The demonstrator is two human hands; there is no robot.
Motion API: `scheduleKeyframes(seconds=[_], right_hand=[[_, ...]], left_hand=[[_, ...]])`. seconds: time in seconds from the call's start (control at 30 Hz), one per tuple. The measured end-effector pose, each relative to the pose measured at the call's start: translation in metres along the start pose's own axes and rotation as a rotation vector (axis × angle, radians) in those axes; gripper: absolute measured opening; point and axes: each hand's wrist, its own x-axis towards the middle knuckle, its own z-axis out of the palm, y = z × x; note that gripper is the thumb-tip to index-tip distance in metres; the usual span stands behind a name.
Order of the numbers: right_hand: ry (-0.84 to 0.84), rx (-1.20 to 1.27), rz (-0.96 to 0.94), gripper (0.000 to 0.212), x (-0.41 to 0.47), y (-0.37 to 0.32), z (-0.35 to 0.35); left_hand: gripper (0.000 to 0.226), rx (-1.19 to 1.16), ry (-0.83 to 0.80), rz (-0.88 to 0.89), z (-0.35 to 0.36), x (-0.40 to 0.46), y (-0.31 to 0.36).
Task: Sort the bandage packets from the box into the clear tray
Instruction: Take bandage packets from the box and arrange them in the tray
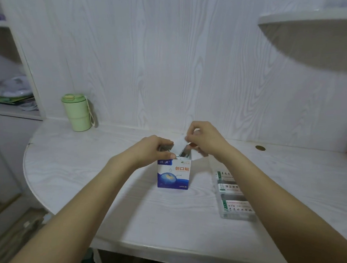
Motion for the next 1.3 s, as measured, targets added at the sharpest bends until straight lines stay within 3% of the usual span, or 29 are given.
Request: scheduleKeyframes(seconds=[0.13,0.27,0.6,0.87,1.07,1.3], right_hand=[[0.122,0.173,0.003,0.014,-0.002,0.001,-0.009],[0.153,0.323,-0.009,0.011,-0.003,0.005,-0.013],[0.112,0.675,-0.117,0.013,-0.029,0.017,-0.042],[0.244,0.628,-0.080,0.009,-0.065,0.045,-0.076],[0.280,0.586,0.005,0.007,-0.094,0.074,-0.104],[0.296,0.560,-0.017,0.016,-0.110,0.099,-0.127]], left_hand=[[0.062,0.026,0.048,-0.005,0.000,0.000,0.007],[0.071,0.124,0.194,0.109,-0.002,-0.001,0.032],[0.032,-0.093,0.079,0.205,0.009,0.000,0.072],[0.012,-0.529,0.022,0.205,0.043,-0.005,0.124],[0.036,-0.801,0.022,0.115,0.084,-0.007,0.151],[0.018,-0.999,0.014,-0.050,0.108,-0.004,0.165]])
